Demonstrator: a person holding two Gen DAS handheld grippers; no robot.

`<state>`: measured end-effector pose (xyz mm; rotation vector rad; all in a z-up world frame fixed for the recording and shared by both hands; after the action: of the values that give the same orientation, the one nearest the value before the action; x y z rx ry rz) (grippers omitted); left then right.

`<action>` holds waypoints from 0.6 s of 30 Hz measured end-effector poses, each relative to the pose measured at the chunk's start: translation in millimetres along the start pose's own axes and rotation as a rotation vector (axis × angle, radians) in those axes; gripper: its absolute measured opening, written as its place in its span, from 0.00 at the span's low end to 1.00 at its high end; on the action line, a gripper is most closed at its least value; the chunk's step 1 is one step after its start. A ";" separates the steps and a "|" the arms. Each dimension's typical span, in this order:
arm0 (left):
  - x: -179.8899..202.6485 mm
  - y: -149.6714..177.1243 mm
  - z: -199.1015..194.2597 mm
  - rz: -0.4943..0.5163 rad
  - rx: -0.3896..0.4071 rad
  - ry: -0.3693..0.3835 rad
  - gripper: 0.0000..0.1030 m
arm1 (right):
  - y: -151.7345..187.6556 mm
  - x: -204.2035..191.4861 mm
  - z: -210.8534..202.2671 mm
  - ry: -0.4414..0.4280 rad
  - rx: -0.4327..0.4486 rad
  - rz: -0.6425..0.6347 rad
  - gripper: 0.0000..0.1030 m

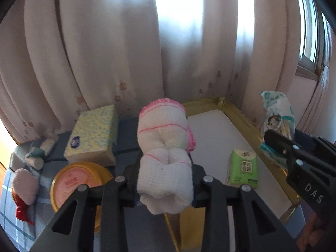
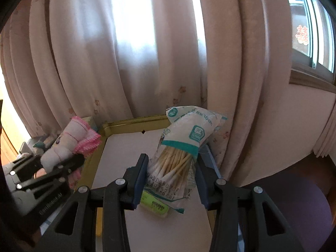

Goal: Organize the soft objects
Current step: 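Carry towel roll and swab bag into the gold tray and open both tools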

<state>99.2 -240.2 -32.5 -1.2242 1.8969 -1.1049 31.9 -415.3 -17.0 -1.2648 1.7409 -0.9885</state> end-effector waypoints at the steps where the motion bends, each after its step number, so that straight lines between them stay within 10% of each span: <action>1: 1.2 1.4 3.8 -0.003 -0.009 0.000 0.32 | -0.5 0.6 4.9 -0.004 -0.017 -0.002 0.44; 18: 16.1 20.1 37.5 -0.010 -0.103 0.010 0.32 | 3.7 -14.0 61.2 -0.080 -0.220 -0.063 0.46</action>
<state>116.1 -262.4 -68.5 -1.2876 1.9787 -1.0309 88.5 -410.4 -44.1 -1.4851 1.7945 -0.7851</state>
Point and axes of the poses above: each gripper's, at about its wrist camera, not at the fingertips, and z roughly the way its jaws point, x to its right, y to its underside, the point moved 4 cm from there along z, roughly the way its jaws point, and after that the axes turned 13 degrees about x, right-handed, at the moved point
